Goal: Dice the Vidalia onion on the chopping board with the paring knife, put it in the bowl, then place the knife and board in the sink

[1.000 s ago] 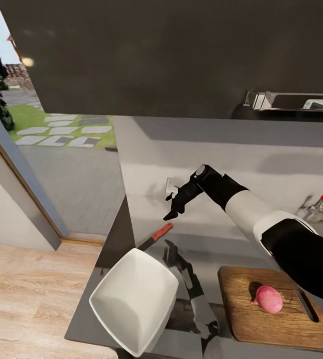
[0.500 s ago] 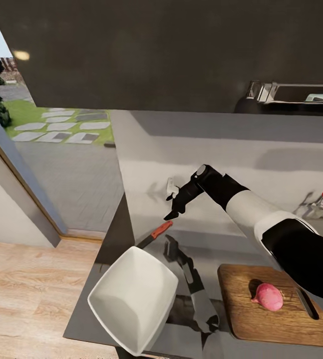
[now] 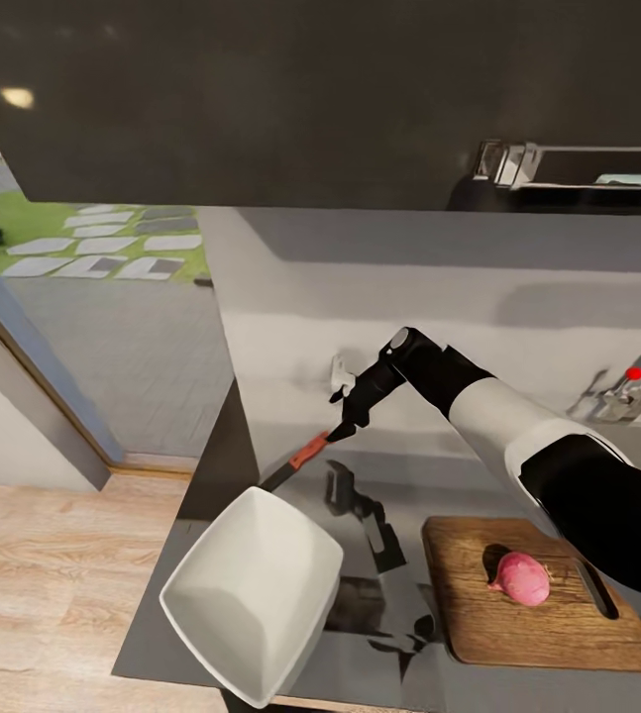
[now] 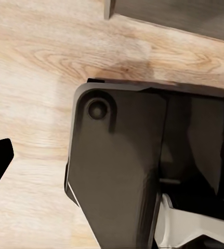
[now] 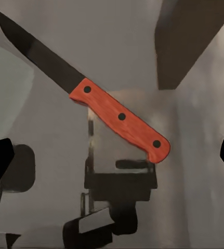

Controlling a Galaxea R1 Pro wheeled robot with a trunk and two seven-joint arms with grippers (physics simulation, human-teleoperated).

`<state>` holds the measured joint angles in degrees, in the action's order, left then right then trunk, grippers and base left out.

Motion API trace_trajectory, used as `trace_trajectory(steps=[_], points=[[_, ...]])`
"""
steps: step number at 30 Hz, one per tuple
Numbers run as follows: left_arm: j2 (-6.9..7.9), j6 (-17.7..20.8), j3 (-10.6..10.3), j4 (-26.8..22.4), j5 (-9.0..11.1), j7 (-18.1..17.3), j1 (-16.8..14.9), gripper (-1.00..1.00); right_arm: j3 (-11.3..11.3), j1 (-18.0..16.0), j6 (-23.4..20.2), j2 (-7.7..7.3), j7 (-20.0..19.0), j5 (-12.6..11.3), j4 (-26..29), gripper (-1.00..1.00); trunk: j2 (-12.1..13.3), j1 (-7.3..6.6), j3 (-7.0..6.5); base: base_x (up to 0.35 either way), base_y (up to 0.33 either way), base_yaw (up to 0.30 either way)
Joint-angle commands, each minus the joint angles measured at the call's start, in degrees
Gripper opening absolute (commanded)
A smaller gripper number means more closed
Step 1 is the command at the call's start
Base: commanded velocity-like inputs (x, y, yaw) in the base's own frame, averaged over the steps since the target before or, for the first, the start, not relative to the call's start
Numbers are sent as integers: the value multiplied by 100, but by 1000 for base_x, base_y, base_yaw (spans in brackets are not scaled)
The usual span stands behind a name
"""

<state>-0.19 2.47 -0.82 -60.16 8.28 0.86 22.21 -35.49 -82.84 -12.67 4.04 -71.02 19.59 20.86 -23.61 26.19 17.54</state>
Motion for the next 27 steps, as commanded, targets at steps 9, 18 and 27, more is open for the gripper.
trace_trajectory(steps=[9, 18, 27], points=[[1, 27, -78, 60, 60, 11, 3, 100, -6, -4, -45, -5, -26, 18, 8, 100, -11, 3, 94, 0, 0, -108], [1, 34, -110, 81, 60, 11, 3, 100, -10, -4, -35, 20, -23, 19, 14, 100, -11, 3, 177, 0, 0, -109], [1, 35, -111, 124, 60, 11, 3, 100, -10, -4, -25, 95, -1, 27, 24, 100, -11, 3, 261, 0, 0, -49]])
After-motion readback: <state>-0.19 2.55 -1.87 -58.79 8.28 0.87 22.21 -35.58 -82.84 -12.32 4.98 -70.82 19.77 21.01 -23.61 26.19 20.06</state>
